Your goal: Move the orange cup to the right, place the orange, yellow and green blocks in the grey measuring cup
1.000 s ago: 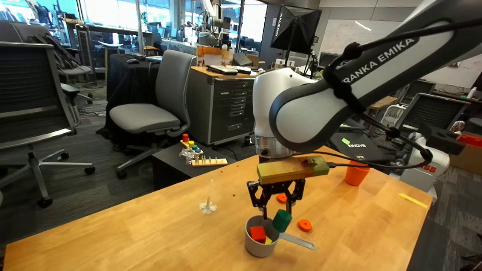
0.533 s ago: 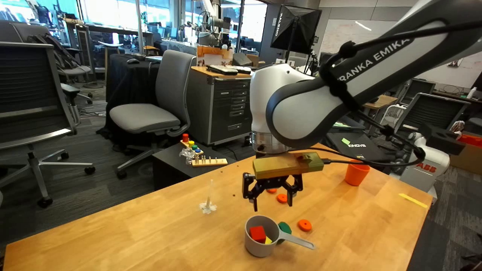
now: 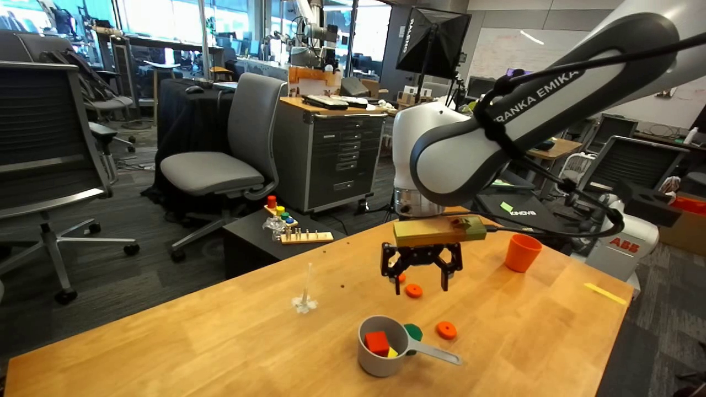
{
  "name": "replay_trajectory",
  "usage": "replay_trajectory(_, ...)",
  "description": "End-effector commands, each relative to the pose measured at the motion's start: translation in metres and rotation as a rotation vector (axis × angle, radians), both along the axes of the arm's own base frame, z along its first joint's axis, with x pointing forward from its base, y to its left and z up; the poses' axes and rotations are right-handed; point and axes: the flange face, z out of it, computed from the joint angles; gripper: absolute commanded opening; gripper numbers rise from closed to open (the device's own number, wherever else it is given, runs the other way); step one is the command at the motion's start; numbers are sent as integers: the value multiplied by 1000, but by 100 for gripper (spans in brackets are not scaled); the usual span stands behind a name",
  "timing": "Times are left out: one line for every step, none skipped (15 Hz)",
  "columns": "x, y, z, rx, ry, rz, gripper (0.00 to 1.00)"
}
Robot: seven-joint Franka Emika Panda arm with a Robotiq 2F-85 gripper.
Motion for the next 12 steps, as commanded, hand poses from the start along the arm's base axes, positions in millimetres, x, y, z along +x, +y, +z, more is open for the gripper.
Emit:
replay_trajectory(-2, -25, 0, 42, 7, -74, 100)
replay_trajectory(-1, -30, -1, 53, -2, -104, 100)
replay_trajectory(0, -34, -3, 58, -22, -137, 100)
replay_trajectory(1, -36, -6, 72, -48, -176, 100)
replay_trajectory(1, -35, -9, 82, -63, -200, 100)
replay_trajectory(-1, -32, -15, 84, -78, -219, 100)
replay_trajectory(-2, -28, -19, 86, -81, -233, 100)
replay_trajectory(-5, -23, -25, 91, -66, -236, 100)
replay_trajectory(-9, -18, -30, 96, -52, -241, 100)
replay_trajectory(-13, -12, -35, 107, -29, -239, 100)
replay_trajectory(-16, -6, -40, 114, -15, -242, 100)
replay_trajectory(-19, -1, -43, 126, 0, -249, 100)
